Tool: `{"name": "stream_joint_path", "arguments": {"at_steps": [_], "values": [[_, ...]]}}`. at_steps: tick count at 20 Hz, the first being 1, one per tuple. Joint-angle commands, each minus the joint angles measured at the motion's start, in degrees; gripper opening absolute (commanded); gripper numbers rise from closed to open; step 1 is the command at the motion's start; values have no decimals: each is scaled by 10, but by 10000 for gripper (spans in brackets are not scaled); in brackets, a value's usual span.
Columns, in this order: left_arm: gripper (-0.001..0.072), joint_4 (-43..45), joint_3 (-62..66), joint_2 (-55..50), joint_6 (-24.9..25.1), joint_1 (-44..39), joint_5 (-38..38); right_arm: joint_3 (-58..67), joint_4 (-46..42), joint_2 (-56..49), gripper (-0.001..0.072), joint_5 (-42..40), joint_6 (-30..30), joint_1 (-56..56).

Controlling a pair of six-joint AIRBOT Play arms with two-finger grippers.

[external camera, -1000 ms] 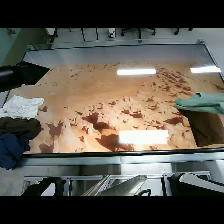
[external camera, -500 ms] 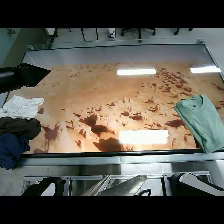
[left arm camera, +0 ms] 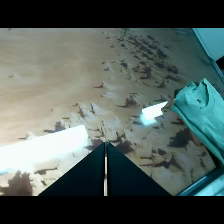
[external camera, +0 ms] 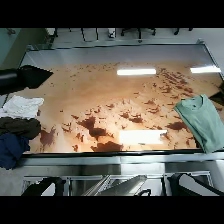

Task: Fold the shirts.

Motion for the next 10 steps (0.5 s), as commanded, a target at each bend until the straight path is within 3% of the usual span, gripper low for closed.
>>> {"name": "stream_joint_path", "arguments": {"at_steps": [1,6,10], "values": [[14,6,-78,28,-22,-68,-23,-68,12,59,16,79,-46,159],[13,32,-276,93,-64,-226,-141,-275,2,167,16,250,-46,417],[14,32,-336,117,-88,-281,-183,-309,2,163,17,276,-45,499]]}}
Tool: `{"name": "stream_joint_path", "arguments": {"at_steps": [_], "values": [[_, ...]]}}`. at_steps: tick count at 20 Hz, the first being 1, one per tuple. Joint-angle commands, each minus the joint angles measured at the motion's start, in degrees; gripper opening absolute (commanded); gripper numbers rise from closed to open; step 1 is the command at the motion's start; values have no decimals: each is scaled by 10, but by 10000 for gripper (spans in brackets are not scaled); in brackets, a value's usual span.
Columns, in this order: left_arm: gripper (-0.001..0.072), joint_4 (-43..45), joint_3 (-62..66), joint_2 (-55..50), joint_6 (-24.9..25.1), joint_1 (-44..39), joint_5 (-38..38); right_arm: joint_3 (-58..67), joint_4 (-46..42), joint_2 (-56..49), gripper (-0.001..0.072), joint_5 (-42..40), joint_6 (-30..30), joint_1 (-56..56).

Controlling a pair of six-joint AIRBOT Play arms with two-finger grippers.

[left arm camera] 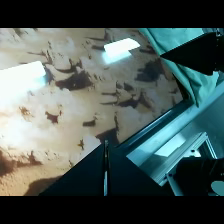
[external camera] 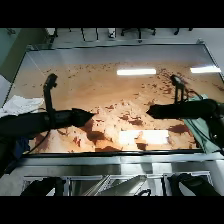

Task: Fold the shirts.

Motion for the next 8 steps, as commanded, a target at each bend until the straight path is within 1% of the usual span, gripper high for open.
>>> {"name": "stream_joint_path", "arguments": {"at_steps": [1,8], "values": [[14,3,-55,24,-18,-47,-46,-37,5,5,17,41,-3,73],[14,3,-56,15,-17,-46,-46,-37,4,0,17,41,-3,72]]}}
